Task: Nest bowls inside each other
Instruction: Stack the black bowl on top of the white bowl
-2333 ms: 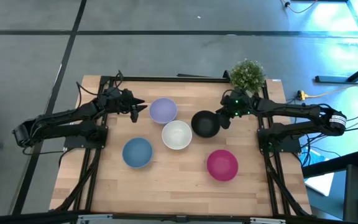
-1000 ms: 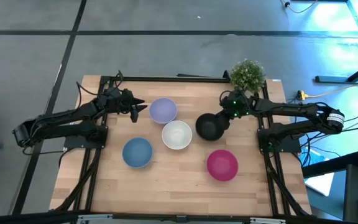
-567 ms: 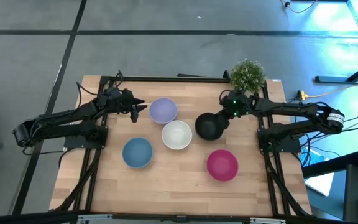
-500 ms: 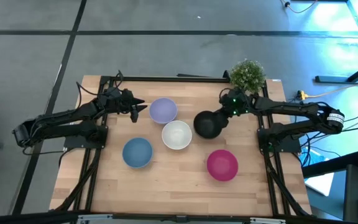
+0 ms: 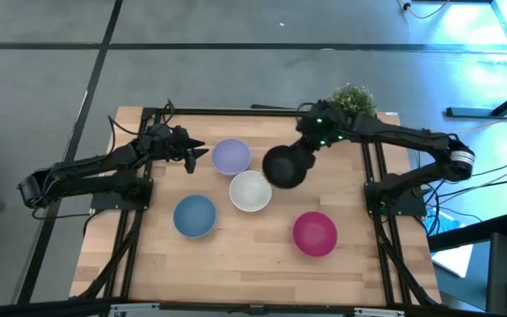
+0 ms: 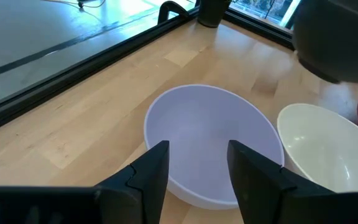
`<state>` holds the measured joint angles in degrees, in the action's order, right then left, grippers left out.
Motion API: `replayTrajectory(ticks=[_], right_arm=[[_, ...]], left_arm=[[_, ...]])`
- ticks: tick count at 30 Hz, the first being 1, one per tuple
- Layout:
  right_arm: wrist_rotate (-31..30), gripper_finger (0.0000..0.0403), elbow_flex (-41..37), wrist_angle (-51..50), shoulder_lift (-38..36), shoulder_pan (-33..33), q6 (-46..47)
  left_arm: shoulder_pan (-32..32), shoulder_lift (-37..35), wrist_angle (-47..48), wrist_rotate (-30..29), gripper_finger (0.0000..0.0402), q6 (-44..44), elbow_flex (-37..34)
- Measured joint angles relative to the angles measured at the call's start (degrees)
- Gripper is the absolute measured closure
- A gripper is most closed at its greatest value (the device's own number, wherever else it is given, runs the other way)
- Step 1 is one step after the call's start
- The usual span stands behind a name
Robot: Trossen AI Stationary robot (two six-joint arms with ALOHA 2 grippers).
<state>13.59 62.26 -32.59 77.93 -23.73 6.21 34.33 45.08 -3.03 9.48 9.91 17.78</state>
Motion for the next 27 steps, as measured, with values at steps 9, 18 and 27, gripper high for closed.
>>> replayTrajectory(ticks=[9,18,27], right_arm=[[3.3,0.0401,14.0,-3.6,15.4,6.2,-3.1],[6.0,0.0401,20.3,-2.0,26.2,10.2,-4.5],[6.0,0.0401,21.7,3.1,30.4,11.7,-3.5]], left_arm=[[0.0,0.0,0.0,0.0,0.0244,0.0,0.0],[0.0,0.0,0.0,0.0,0.0244,0.0,0.0],[0.0,0.0,1.9,0.0,0.0244,0.0,0.0]])
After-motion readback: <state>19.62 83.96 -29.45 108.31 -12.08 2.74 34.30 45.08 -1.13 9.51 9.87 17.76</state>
